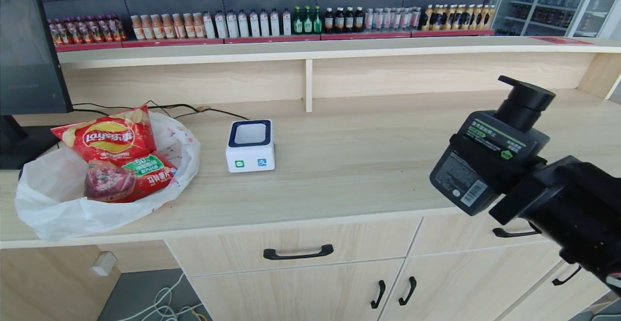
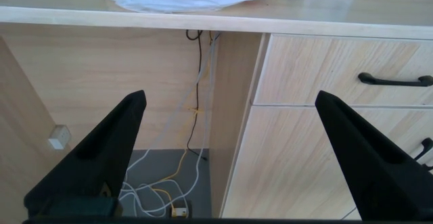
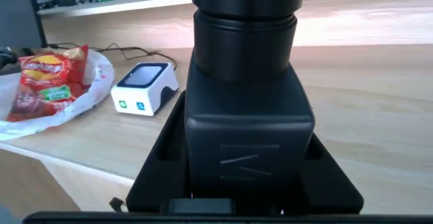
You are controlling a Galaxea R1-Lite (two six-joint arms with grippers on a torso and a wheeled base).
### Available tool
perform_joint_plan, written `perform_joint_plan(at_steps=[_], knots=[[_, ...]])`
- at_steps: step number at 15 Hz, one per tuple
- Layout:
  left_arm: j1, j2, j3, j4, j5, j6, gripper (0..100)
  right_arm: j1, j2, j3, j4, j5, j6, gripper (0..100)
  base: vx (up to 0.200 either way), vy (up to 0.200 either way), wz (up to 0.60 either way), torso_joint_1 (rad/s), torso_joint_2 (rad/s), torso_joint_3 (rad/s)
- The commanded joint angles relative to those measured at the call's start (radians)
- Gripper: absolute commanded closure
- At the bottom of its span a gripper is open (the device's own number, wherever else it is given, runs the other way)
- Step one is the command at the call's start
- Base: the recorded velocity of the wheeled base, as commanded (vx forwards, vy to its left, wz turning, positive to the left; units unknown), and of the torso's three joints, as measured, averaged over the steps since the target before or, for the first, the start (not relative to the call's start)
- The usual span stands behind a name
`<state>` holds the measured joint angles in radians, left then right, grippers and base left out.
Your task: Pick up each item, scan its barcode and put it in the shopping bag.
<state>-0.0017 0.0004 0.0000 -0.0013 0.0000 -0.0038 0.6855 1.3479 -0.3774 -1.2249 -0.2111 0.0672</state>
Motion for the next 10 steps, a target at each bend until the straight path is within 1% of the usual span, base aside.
perform_joint_plan(at_steps=[1,3,4,6,8,9,10], knots=[[0.000,0.000,0.000,0.000,0.000,-0.001,0,0.063,-0.107,0.017,-0.001,0.001,0.060,100,0.000,0.000,0.00,0.000,0.00,0.000],[0.000,0.000,0.000,0.000,0.000,-0.001,0,0.066,-0.090,-0.024,0.004,0.024,0.183,100,0.000,0.000,0.00,0.000,0.00,0.000],[0.000,0.000,0.000,0.000,0.000,-0.001,0,0.066,-0.076,-0.034,0.004,0.062,0.252,100,0.000,0.000,0.00,0.000,0.00,0.000],[0.000,0.000,0.000,0.000,0.000,0.001,0,0.066,-0.055,-0.023,0.004,0.154,0.427,100,0.000,0.000,0.00,0.000,0.00,0.000],[0.000,0.000,0.000,0.000,0.000,-0.001,0,0.065,-0.030,-0.031,-0.004,0.265,0.572,100,0.000,0.000,0.00,0.000,0.00,0.000],[0.000,0.000,0.000,0.000,0.000,0.001,0,0.065,-0.010,-0.034,-0.027,0.320,0.614,100,0.000,0.000,0.00,0.000,0.00,0.000],[0.000,0.000,0.000,0.000,-0.002,-0.001,0,0.069,0.008,-0.021,-0.087,0.372,0.643,100,0.000,0.000,0.00,0.000,0.00,0.000]])
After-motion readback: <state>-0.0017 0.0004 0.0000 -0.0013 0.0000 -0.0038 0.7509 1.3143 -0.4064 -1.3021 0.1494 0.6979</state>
